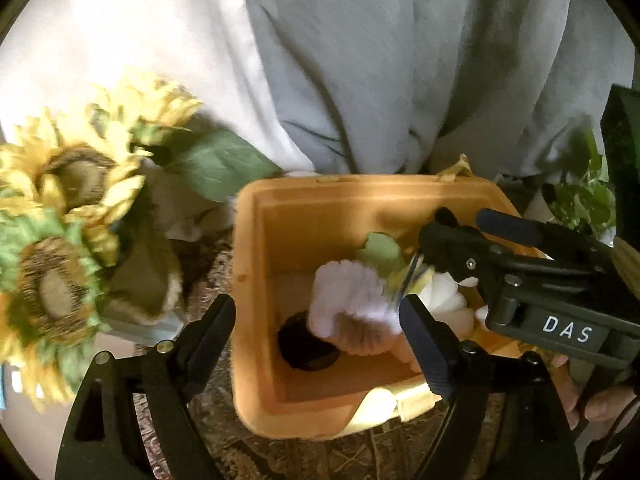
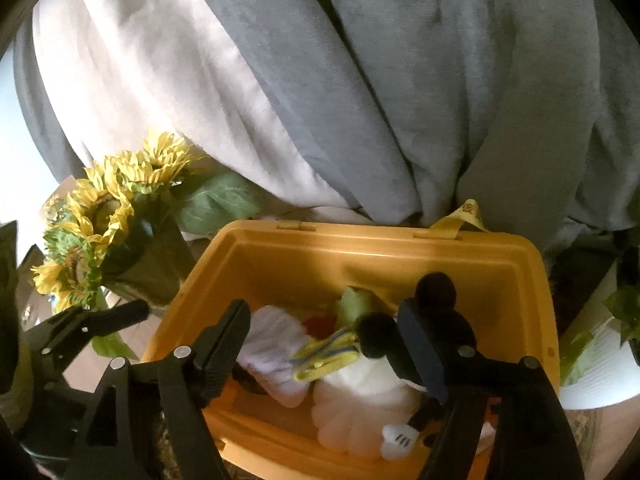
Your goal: Organize soft objects
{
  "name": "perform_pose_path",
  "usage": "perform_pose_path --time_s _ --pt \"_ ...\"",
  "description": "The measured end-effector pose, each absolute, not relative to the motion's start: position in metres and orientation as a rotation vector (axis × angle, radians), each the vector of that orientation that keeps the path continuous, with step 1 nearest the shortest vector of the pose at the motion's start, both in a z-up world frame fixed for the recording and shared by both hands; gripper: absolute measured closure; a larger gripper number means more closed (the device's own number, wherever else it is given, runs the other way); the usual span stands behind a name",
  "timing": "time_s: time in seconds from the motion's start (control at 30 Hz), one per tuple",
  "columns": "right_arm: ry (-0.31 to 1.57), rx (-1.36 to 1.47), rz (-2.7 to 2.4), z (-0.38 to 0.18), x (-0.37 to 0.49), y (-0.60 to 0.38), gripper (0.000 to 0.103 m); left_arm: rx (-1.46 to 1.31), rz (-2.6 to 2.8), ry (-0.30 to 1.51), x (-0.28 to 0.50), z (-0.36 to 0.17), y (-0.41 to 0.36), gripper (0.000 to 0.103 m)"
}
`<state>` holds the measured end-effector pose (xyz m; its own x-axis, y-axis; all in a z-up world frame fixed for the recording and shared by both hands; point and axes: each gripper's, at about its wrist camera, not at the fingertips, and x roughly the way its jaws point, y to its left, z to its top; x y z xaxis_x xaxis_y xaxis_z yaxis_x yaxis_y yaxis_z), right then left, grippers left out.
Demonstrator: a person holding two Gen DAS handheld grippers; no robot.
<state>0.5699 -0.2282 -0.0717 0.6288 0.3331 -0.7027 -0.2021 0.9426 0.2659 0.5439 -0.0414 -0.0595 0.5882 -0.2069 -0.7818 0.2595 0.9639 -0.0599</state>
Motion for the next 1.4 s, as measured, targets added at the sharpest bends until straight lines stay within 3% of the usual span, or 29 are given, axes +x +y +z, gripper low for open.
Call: perform_pose_path --time_s 0.43,0.8,1.2,1.4 --pt "0.786 0.131 0.199 -0.040 0.515 -0.229 0.026 0.079 -0.185 0.787 0.499 -0.028 -0.033 0.017" --pt "0.738 0.113 0.130 -0.009 0.439 -0.219 0.026 0.095 -0.153 0.682 0.430 -0.001 -0.017 0.007" --pt "0.693 0.160 -0.001 0.002 0.354 -0.194 0.026 0.140 -0.142 0.541 0.357 0.019 0.013 0.002" --pt "0.647 0.162 -0.055 0.008 0.315 -0.184 0.019 0.152 -0.156 0.495 0.329 0.023 0.025 0.000"
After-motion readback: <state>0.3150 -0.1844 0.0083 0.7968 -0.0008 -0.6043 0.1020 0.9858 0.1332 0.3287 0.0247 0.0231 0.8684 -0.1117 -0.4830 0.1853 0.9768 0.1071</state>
